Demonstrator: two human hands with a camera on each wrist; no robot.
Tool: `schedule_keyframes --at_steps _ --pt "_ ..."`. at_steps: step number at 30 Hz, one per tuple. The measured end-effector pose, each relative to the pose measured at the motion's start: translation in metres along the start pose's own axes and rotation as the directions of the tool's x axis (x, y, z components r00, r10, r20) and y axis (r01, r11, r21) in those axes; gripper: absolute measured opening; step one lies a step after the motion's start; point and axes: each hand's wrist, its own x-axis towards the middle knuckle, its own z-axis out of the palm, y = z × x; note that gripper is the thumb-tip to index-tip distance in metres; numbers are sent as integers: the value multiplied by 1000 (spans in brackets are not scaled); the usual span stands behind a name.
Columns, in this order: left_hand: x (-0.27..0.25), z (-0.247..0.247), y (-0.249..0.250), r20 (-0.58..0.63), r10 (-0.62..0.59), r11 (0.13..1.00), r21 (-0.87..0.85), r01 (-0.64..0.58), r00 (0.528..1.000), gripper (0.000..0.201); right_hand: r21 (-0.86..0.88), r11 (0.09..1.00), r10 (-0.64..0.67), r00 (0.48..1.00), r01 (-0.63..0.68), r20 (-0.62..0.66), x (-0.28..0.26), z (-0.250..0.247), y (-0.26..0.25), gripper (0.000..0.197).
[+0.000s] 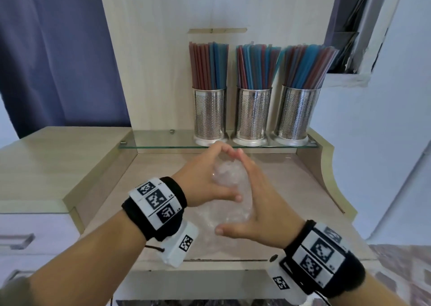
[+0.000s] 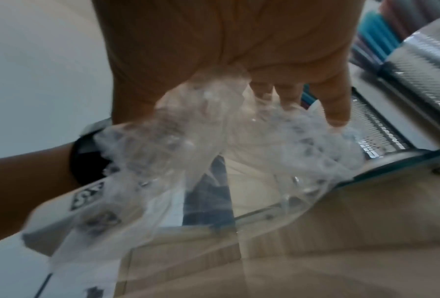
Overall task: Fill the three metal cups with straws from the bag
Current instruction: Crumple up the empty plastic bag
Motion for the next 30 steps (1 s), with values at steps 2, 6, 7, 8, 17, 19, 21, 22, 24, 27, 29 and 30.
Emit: schedule_keyframes --at_steps 2,6,7,8,17,19,21,22,24,27,29,30 --pt "-6 -4 9 105 26 978 -208 -4 994 79 76 995 69 994 -63 -82 -1 -6 7 107" --pt "-22 -5 16 3 82 995 57 -82 997 105 9 949 302 898 -315 -319 -2 -20 20 59" --pt "-26 1 18 -123 139 967 231 -108 983 106 35 929 352 849 -369 -394 -1 -23 20 55" --pt "-29 10 18 -223 199 936 332 -118 954 103 64 909 396 804 -413 -444 1 -27 17 54" --pt "-22 42 0 -59 166 945 -275 -176 984 139 872 452 365 931 -190 13 4 -27 -15 46" --pt "-22 42 4 -102 199 935 -278 -220 975 121 877 399 364 924 -268 117 -2 -34 -14 54" --pt "-19 43 4 -198 211 940 -227 -254 957 89 797 534 457 889 -282 8 -4 -36 -10 68" --pt "-18 42 2 -246 196 946 -209 -249 949 77 706 653 496 859 -273 -127 -6 -38 -7 79" --pt "-12 37 -4 -311 115 951 -240 -195 943 64 343 924 308 858 -168 -411 -13 -45 -3 96" --pt "-7 30 -6 -332 -10 916 -382 -125 943 61 -278 947 -241 925 159 -294 -23 -49 0 117" --pt "-9 34 2 -268 -10 874 -471 -122 963 59 -419 866 -345 933 272 -106 -22 -38 4 124" --pt "-11 38 7 -212 10 859 -498 -117 977 58 -431 851 -365 928 299 -76 -20 -30 8 123"
